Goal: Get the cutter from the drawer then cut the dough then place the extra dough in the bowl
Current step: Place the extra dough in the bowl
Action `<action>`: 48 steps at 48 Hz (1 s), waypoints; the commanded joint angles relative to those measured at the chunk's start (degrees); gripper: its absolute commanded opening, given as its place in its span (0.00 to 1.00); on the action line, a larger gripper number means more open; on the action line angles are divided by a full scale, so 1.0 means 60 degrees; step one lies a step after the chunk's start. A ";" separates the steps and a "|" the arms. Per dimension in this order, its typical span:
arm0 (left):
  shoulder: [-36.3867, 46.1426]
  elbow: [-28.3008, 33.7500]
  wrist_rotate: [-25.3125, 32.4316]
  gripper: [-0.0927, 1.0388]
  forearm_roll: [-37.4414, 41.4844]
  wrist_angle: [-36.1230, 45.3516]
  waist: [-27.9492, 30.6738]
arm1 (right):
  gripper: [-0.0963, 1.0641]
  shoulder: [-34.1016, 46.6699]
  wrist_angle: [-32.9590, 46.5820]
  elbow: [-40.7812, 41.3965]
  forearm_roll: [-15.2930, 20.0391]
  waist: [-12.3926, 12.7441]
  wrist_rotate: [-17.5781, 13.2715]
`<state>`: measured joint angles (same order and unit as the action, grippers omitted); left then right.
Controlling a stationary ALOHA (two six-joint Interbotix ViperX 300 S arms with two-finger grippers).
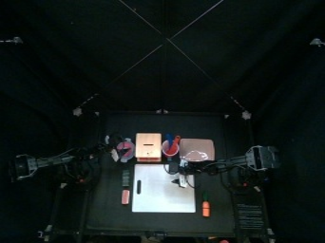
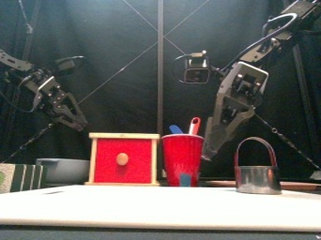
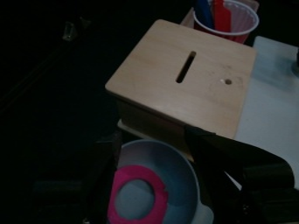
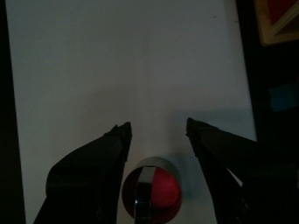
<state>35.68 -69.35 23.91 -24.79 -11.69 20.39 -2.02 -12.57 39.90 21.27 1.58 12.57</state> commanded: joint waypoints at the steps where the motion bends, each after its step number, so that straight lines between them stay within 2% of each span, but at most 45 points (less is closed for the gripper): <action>1: 0.0029 0.0337 0.0029 0.89 -0.0015 -0.1069 -0.1099 | 0.84 -0.0425 0.0088 -0.0498 -0.0293 -0.0015 0.0117; 3: 0.0015 0.0337 0.0044 0.89 0.0000 -0.1626 -0.1582 | 0.84 -0.0571 0.0249 -0.0527 -0.0586 -0.0015 0.0059; 7: 0.0029 0.0264 0.0044 0.89 0.0103 -0.2695 -0.2549 | 0.84 -0.0776 0.1377 -0.0469 -0.0952 0.0000 -0.0044; 12: 0.0015 0.0205 0.0044 0.89 0.0352 -0.3589 -0.3442 | 0.84 -0.1011 0.3354 0.0029 -0.1289 0.0000 0.0088; 18: 0.0029 0.0176 0.0000 0.89 0.0425 -0.3911 -0.4116 | 0.84 -0.1230 0.5522 0.0967 -0.1699 0.0103 -0.0044; 24: 0.0015 0.0103 -0.0190 0.89 0.0425 -0.3940 -0.4512 | 0.84 -0.1670 0.6797 0.1714 -0.1699 0.0103 -0.0073; 38: 0.0015 0.0000 -0.1069 0.89 0.0381 -0.3984 -0.4658 | 0.84 -0.2139 0.7002 0.2139 -0.1655 -0.0103 -0.0073; 48: 0.0015 -0.0088 -0.1172 0.89 0.0293 -0.3955 -0.4673 | 0.84 -0.2109 0.7002 0.2168 -0.1714 0.0015 -0.0044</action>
<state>35.86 -70.40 16.96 -23.03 -34.98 -7.47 -13.18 28.92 53.26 11.16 1.32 12.39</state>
